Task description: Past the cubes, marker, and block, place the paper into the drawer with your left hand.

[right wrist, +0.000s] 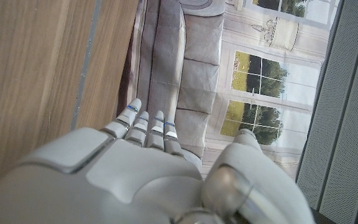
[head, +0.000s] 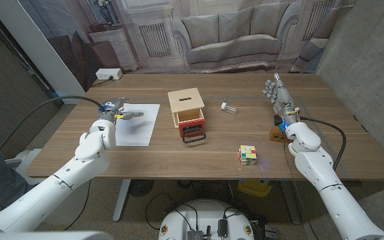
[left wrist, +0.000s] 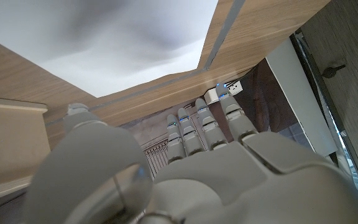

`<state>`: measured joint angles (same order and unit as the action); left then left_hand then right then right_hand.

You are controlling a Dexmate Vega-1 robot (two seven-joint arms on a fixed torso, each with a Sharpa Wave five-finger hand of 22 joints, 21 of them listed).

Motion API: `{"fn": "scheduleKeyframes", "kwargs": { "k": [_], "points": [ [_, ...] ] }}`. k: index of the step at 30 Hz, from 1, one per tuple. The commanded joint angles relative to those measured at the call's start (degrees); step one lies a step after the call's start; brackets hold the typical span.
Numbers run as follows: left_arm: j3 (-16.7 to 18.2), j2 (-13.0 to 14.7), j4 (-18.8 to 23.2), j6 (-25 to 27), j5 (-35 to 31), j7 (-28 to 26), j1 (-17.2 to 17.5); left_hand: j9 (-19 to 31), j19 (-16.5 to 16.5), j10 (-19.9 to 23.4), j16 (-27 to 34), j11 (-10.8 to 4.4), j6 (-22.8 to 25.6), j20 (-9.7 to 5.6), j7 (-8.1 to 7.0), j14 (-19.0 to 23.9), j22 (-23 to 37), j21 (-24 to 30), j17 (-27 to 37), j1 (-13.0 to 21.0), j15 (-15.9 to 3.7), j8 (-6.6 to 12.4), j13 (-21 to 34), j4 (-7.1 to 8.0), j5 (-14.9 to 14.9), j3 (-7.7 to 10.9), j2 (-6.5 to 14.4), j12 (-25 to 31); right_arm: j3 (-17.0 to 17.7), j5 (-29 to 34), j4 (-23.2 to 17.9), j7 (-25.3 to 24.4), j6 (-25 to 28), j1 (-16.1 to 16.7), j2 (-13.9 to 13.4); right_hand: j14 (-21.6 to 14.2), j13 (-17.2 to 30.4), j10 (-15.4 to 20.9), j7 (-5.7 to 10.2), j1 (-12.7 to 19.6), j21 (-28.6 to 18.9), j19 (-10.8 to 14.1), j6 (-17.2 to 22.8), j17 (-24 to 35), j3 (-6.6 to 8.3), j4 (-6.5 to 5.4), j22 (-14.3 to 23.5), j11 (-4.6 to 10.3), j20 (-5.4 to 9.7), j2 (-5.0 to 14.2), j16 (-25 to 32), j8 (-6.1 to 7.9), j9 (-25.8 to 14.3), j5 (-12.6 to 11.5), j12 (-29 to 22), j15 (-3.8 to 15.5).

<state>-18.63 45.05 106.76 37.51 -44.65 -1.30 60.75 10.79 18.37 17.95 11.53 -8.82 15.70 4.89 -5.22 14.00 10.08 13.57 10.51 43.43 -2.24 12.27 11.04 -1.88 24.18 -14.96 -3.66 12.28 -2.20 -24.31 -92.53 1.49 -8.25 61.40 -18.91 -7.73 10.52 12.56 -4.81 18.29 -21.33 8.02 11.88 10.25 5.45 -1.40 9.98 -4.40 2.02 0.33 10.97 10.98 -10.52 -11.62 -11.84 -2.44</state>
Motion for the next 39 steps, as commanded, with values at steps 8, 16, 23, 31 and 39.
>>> {"fn": "scheduleKeyframes", "kwargs": {
  "k": [8,16,23,31,39],
  "points": [
    [-0.7,-1.3,-2.0,-0.9,-0.8,-0.6,-0.4,0.2,0.9,-0.8,-0.4,0.09,-0.4,1.36,0.39,-0.1,-0.1,0.0,0.1,0.7,-3.09,-0.38,0.3,-0.09,0.6,-0.94,-0.2,-0.4,0.0,0.0,-0.8,-0.2,0.7,0.4,-0.3,-0.1,0.2,0.0,0.24,0.0,0.2,0.5,0.5,0.3,-0.2,-0.03,0.3,0.07,0.56,0.24,-0.1,0.13,-0.2,0.0,-0.3,0.16],
    [-1.1,-1.6,-2.2,-0.6,-1.2,-0.4,-0.4,0.2,0.4,-1.1,-0.7,0.28,-0.2,1.15,0.53,-0.8,-0.1,-0.5,0.2,1.1,-3.01,-0.3,0.3,-0.15,0.6,-1.03,-0.1,-0.5,0.0,0.0,-1.2,-0.3,0.7,0.6,-0.4,-0.2,0.2,0.0,0.23,0.1,0.4,0.5,0.5,0.3,-0.24,0.01,0.3,0.08,0.52,0.26,-0.1,0.13,-0.2,0.0,-0.3,0.14],
    [-0.5,-2.3,-3.0,-2.1,-0.8,-3.5,0.8,0.3,-0.2,-2.0,-0.9,0.07,-0.6,1.55,0.7,-1.7,-0.1,-1.0,0.2,1.3,-3.09,-0.51,0.3,-0.14,0.7,-1.13,0.2,-0.9,-0.1,0.1,-1.5,-0.3,1.2,0.5,-0.6,-0.3,0.2,0.0,0.26,0.1,0.5,0.5,0.4,0.3,-0.26,0.03,0.3,0.06,0.49,0.27,0.0,0.11,-0.2,0.0,-0.3,0.1],
    [0.9,-4.1,-5.2,-5.1,1.9,-7.4,1.7,0.3,-0.1,-1.9,-0.8,-0.1,-0.5,1.74,0.71,-1.7,-0.1,-1.1,0.3,1.4,-3.2,-0.5,0.3,-0.07,0.7,-1.15,0.5,-0.8,-0.3,0.1,-1.8,-0.4,1.9,0.3,-0.7,-0.2,0.2,0.0,0.23,0.1,0.6,0.6,0.5,0.3,-0.29,0.05,0.3,0.07,0.47,0.3,-0.1,0.12,-0.2,0.0,-0.3,0.13],
    [2.5,-5.7,-8.0,-10.2,6.2,-11.2,1.9,0.3,0.3,-1.7,-0.6,-0.11,-0.3,1.77,0.62,-1.5,-0.1,-1.1,0.3,1.4,-3.39,-0.41,0.4,0.02,0.8,-1.21,0.7,-0.7,-0.4,0.2,-2.1,-0.7,2.4,0.3,-0.8,-0.2,0.2,0.0,0.27,0.1,0.8,0.6,0.4,0.3,-0.32,0.08,0.3,0.08,0.44,0.34,-0.1,0.11,-0.2,0.0,-0.3,0.12]
  ]
}}
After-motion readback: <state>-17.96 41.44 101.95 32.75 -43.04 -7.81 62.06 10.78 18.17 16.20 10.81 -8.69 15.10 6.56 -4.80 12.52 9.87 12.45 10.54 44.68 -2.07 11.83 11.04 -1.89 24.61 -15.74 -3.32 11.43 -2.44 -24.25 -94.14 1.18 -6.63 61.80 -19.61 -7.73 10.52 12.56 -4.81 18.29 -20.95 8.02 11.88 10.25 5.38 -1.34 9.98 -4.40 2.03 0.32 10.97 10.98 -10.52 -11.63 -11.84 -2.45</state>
